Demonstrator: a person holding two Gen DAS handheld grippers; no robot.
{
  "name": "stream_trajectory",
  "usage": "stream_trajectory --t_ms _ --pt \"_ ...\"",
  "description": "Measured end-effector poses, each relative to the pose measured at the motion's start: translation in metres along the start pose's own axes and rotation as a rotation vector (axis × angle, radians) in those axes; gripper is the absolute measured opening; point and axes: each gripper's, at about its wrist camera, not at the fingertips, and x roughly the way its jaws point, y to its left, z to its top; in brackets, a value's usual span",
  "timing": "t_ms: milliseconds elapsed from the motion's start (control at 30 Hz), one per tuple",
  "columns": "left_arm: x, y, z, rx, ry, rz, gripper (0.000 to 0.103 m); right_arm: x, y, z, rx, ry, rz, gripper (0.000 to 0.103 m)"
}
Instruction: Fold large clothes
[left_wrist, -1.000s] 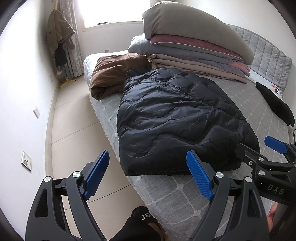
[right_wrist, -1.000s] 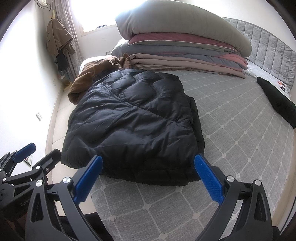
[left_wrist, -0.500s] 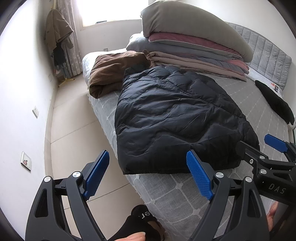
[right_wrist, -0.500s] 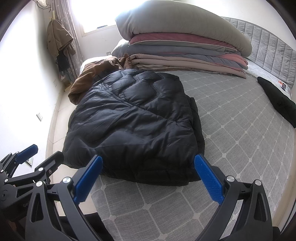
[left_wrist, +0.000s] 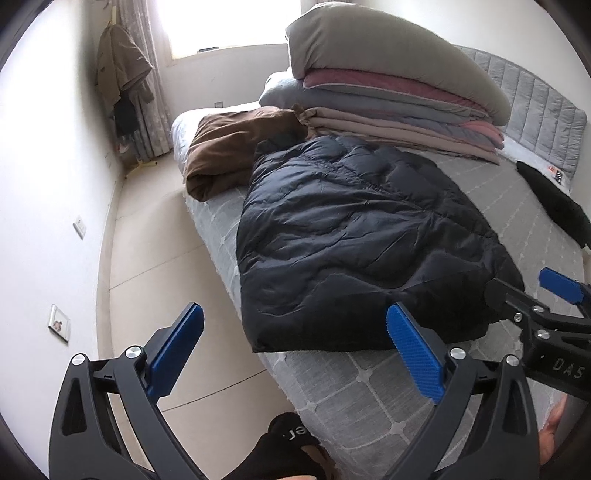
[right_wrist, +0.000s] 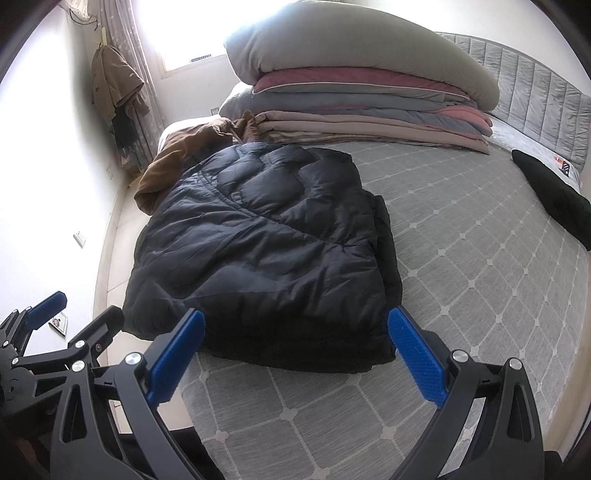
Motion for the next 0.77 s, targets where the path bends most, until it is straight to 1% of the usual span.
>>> stream_trajectory --t_ms 67,133,233,267,300,367,433,500,533,567,633,700,767 --pt "0.002 0.001 -0.001 -0.014 0.009 -0.025 0.096 0.0 -0.002 0.001 0.002 -0.002 -0.001 0.096" --pt "-0.003 0.006 -0.003 -0.043 -0.034 -0.09 0.096 0.001 -0.001 0.001 0.005 -0.002 -0.001 0.096" --pt "-0.008 0.012 -0.003 -0.098 -0.066 -0.161 0.093 0.0 -0.004 0.0 0.017 -0.003 0.003 0.096" --pt "-0.011 0.013 -0.002 -0.107 -0.083 -0.167 0.091 0.0 -0.007 0.0 0.023 -0.004 0.007 0.096" --pt "-0.013 0.012 -0.001 -0.101 -0.097 -0.153 0.09 -0.001 -0.009 0.0 0.029 -0.005 0.01 0.096" --pt "-0.017 0.007 0.001 -0.085 -0.114 -0.149 0.09 -0.001 -0.017 0.0 0.033 -0.01 0.013 0.096" --pt "-0.021 -0.001 0.003 -0.048 -0.134 -0.118 0.09 -0.003 -0.022 0.001 0.037 -0.018 0.013 0.096" --pt "-0.022 -0.006 0.006 -0.046 -0.147 -0.128 0.092 -0.006 -0.03 0.002 0.044 -0.032 0.016 0.096" --pt "-0.022 -0.006 0.007 -0.045 -0.137 -0.138 0.093 -0.01 -0.032 0.002 0.048 -0.046 0.013 0.096" --pt "-0.018 -0.009 0.008 -0.038 -0.104 -0.155 0.093 -0.013 -0.036 0.002 0.052 -0.055 0.012 0.096" --pt "-0.016 -0.015 0.009 -0.019 -0.06 -0.16 0.093 -0.02 -0.044 0.003 0.061 -0.081 0.006 0.096" --pt "-0.016 -0.022 0.008 -0.003 -0.06 -0.145 0.093 -0.026 -0.052 0.004 0.069 -0.1 -0.002 0.096" --pt "-0.017 -0.027 0.007 0.0 -0.057 -0.147 0.093 -0.032 -0.061 0.003 0.078 -0.114 -0.014 0.096"
